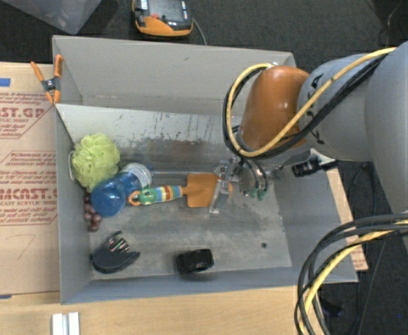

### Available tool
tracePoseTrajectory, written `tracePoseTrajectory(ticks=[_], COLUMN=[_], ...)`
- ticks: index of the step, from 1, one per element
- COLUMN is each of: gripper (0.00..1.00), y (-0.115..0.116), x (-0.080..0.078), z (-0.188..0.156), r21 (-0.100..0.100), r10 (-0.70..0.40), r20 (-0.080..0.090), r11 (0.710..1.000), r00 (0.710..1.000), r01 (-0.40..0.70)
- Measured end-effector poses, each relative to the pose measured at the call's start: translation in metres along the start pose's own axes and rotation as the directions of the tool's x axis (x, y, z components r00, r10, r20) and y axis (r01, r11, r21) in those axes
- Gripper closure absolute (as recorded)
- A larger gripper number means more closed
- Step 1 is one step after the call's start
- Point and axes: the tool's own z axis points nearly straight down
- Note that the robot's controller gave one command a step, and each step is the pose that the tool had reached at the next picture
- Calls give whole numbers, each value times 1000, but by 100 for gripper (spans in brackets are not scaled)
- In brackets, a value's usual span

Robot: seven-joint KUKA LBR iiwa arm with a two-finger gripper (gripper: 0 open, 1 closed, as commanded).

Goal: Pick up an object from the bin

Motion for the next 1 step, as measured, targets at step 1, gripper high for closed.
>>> tracePoseTrajectory(ticks=[1], gripper=[100], y=[0], x=[0], z=[-11], r21=[-1], r10=[0], r20=[1], r11=[1000], r00=[1000], r01=[0])
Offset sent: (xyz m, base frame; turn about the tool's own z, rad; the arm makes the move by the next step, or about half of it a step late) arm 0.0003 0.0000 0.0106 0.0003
